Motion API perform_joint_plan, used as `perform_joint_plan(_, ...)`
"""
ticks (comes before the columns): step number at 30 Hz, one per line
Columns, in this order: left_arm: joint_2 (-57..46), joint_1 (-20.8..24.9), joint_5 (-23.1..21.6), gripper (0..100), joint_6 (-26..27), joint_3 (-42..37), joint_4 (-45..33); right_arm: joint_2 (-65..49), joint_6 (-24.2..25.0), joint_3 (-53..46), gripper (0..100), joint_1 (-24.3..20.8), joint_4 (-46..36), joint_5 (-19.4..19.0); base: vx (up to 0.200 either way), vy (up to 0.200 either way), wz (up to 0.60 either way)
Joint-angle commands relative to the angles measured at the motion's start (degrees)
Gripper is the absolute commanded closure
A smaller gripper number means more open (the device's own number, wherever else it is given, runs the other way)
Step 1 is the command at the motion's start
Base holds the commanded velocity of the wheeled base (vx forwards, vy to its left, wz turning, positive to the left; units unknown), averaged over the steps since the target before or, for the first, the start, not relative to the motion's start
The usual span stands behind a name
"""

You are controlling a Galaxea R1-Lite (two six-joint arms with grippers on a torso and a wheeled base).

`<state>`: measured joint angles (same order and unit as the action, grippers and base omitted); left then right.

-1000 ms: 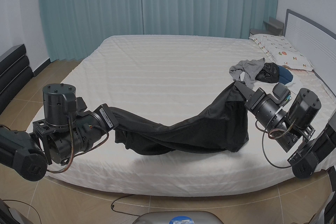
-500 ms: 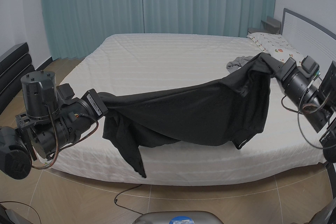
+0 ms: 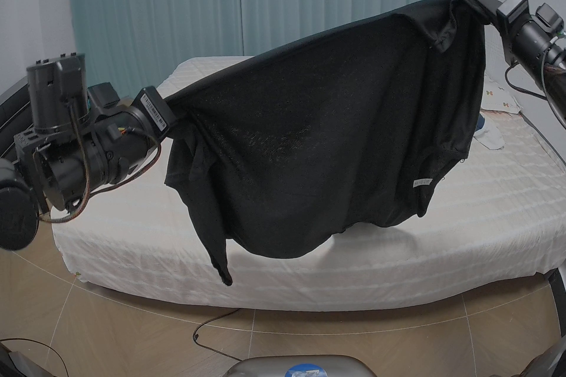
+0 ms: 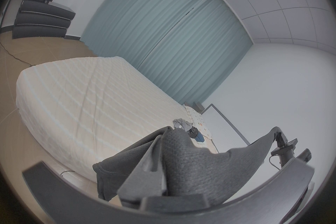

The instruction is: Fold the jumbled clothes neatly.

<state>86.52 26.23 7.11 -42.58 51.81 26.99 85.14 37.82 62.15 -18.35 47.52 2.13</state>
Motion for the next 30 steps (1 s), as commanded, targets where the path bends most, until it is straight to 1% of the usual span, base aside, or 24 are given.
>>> perform_joint_plan(1,12.54,-3.73,-1.04,100,-0.05,10.42,-1.85,16.73,0.07,8.87,100,4.99,-1.02,0.33,0.2,0.0,0.0)
perform_joint_plan(3,14.21,-4.17,-1.39,100,-0.05,11.38,-1.94,18.48,0.24,9.75,100,5.34,-1.02,0.33,0.2,0.0,0.0)
perform_joint_plan(9,24.23,-4.44,-1.66,100,-0.13,17.1,-1.85,26.13,0.42,13.26,100,6.22,0.29,0.42,0.2,0.0,0.0)
perform_joint_plan(16,34.33,-5.58,-1.39,100,0.39,25.62,-1.94,32.55,0.07,17.39,100,6.57,2.14,0.33,0.2,0.0,0.0)
perform_joint_plan(18,36.71,-5.84,-1.48,100,0.66,28.52,-2.29,34.39,0.07,18.62,100,6.57,2.14,0.33,0.2,0.0,0.0)
perform_joint_plan(21,40.13,-6.55,-1.57,100,0.75,32.74,-4.84,37.56,-0.11,21.44,100,6.66,2.05,0.5,0.2,0.0,0.0)
perform_joint_plan(23,42.33,-6.55,-1.22,100,0.57,34.94,-5.54,38.96,-0.11,22.4,100,6.57,2.14,1.73,0.2,0.0,0.0)
perform_joint_plan(26,44.18,-6.55,-0.95,100,0.39,35.82,-5.37,40.81,0.15,22.32,100,6.39,2.23,3.76,0.2,0.0,0.0)
perform_joint_plan(30,46.2,-6.2,-0.95,100,0.31,35.64,-5.11,44.76,0.07,21.17,100,6.48,4.86,4.11,0.0,0.0,0.0)
